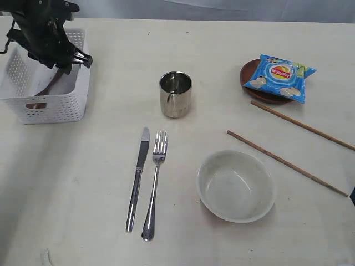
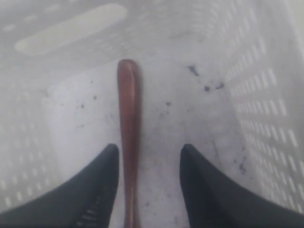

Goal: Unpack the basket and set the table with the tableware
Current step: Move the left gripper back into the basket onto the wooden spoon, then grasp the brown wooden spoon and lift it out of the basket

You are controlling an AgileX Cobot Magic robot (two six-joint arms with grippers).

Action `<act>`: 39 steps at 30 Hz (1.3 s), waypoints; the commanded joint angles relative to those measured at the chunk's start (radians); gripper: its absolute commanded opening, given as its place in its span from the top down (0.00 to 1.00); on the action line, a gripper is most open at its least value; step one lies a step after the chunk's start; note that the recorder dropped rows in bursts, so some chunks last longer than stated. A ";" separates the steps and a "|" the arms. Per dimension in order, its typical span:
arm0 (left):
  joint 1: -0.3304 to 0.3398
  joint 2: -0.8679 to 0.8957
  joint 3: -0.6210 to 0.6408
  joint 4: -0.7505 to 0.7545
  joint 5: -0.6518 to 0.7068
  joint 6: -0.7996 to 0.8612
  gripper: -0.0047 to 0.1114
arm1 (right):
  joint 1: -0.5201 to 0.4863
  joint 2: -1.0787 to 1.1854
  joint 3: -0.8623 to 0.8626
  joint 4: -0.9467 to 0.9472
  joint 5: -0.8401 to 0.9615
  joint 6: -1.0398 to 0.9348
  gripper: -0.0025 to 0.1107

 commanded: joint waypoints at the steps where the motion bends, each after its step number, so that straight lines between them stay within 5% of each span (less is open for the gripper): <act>1: 0.002 0.054 -0.010 0.004 -0.007 0.005 0.61 | 0.002 -0.005 0.003 -0.008 0.000 0.001 0.98; 11: 0.004 0.006 -0.010 -0.037 -0.007 -0.006 0.61 | 0.002 -0.005 0.003 -0.008 0.000 0.001 0.98; 20: 0.010 -0.099 -0.010 0.118 0.092 0.061 0.61 | 0.002 -0.005 0.003 -0.008 0.000 0.001 0.98; 25: 0.078 -0.083 -0.008 -0.080 0.154 0.216 0.61 | 0.002 -0.005 0.003 -0.008 0.000 0.001 0.98; 39: 0.097 0.005 -0.008 -0.142 0.201 0.264 0.61 | 0.002 -0.005 0.003 -0.008 0.000 0.001 0.98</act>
